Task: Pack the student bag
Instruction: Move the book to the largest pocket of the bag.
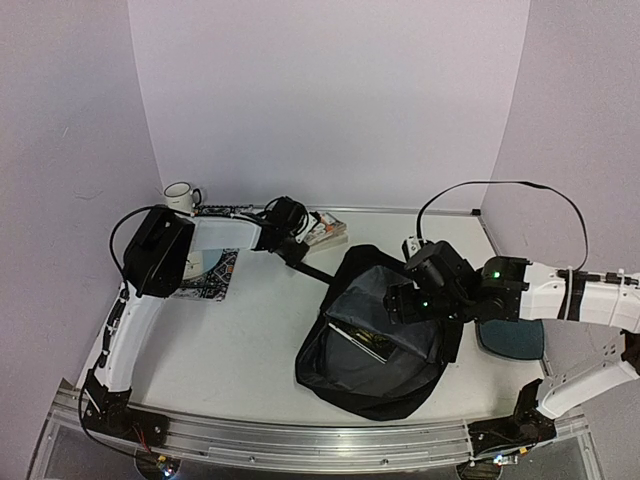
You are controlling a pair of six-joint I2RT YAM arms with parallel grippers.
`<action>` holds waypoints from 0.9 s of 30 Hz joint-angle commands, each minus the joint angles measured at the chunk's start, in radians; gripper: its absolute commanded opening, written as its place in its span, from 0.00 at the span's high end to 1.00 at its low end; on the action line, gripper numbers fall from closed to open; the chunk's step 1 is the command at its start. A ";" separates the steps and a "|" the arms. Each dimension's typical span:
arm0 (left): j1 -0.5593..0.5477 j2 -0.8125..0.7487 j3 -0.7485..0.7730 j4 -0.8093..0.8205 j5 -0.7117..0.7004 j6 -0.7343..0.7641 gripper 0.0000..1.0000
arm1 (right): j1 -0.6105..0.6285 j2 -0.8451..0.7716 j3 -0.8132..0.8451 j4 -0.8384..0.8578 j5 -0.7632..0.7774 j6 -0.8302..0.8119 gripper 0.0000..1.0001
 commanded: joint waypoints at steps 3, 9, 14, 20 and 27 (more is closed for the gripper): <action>0.012 -0.179 -0.172 -0.227 0.061 -0.208 1.00 | -0.005 0.026 0.051 -0.024 0.009 -0.030 0.21; -0.008 -0.374 -0.359 -0.268 0.166 -0.380 1.00 | -0.005 0.045 0.089 -0.001 -0.020 -0.066 0.21; -0.065 -0.523 -0.524 -0.298 0.203 -0.506 1.00 | -0.004 0.085 0.112 0.034 -0.044 -0.095 0.21; -0.208 -0.656 -0.693 -0.334 0.238 -0.693 1.00 | -0.004 0.123 0.146 0.101 -0.107 -0.127 0.21; -0.331 -0.799 -0.873 -0.334 0.262 -0.921 1.00 | 0.006 0.197 0.188 0.164 -0.199 -0.143 0.21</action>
